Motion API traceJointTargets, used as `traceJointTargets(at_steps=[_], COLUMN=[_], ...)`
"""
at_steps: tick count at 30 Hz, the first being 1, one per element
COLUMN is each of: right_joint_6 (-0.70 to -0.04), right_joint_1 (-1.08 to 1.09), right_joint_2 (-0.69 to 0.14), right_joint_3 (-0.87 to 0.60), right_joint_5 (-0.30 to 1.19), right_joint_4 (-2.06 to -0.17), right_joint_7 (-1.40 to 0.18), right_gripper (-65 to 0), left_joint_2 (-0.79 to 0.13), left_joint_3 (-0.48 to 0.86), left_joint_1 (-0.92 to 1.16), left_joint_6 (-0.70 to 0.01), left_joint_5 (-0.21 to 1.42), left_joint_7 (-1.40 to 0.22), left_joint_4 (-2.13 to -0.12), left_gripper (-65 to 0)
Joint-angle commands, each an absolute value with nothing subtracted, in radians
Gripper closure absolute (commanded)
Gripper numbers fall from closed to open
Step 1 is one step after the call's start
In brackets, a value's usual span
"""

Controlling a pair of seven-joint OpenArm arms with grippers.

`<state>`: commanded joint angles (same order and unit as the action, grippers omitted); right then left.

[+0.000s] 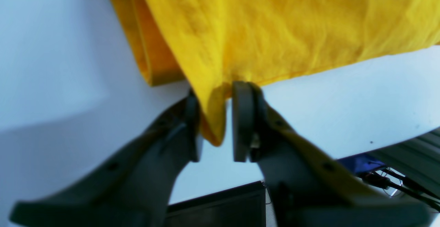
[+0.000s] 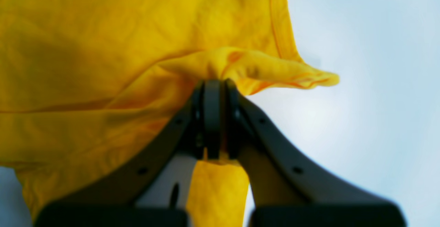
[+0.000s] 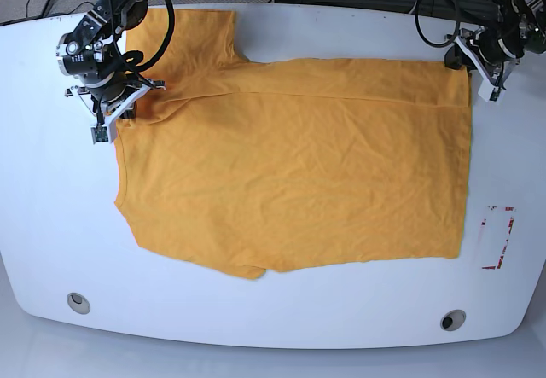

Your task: Layout the t-shirt on the table in an organized manner, then fold the t-shirt properly

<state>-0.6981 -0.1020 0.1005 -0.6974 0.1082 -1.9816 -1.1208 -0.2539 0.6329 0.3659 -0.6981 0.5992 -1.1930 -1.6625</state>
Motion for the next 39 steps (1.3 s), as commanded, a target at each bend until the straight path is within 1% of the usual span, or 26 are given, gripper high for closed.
traceJointTargets(at_steps=[6, 9, 15, 18, 30, 39], right_joint_6=[-0.698, -0.698, -0.698, -0.698, -0.698, -0.698], right_joint_1=[-0.102, -0.102, -0.102, -0.102, -0.102, -0.091], right_joint_2=[0.104, 0.104, 0.104, 0.104, 0.105, 0.105], right_joint_3=[-0.697, -0.697, -0.697, -0.697, -0.697, -0.694], right_joint_5=[0.108, 0.108, 0.108, 0.108, 0.108, 0.113], right_joint_4=[-1.982, -1.982, -1.982, -1.982, -1.983, -1.986], right_joint_7=[-1.121, -1.121, -1.121, -1.121, -1.121, -1.121], right_gripper=[0.0, 0.0, 0.0, 0.0, 0.0, 0.0], left_joint_2=[-0.254, -0.252, -0.249, -0.249, -0.249, -0.249], left_joint_3=[0.639, 0.641, 0.641, 0.641, 0.642, 0.642], left_joint_1=[0.366, 0.361, 0.351, 0.315, 0.274, 0.206], left_joint_6=[-0.698, -0.698, -0.698, -0.698, -0.698, -0.698], left_joint_5=[0.596, 0.593, 0.593, 0.593, 0.593, 0.593], left_joint_7=[-1.193, -1.193, -1.191, -1.191, -1.193, -1.193], left_joint_4=[-1.722, -1.755, -1.782, -1.782, -1.782, -1.827], left_gripper=[-5.3, -3.1, -0.8, 0.0, 0.0, 0.0])
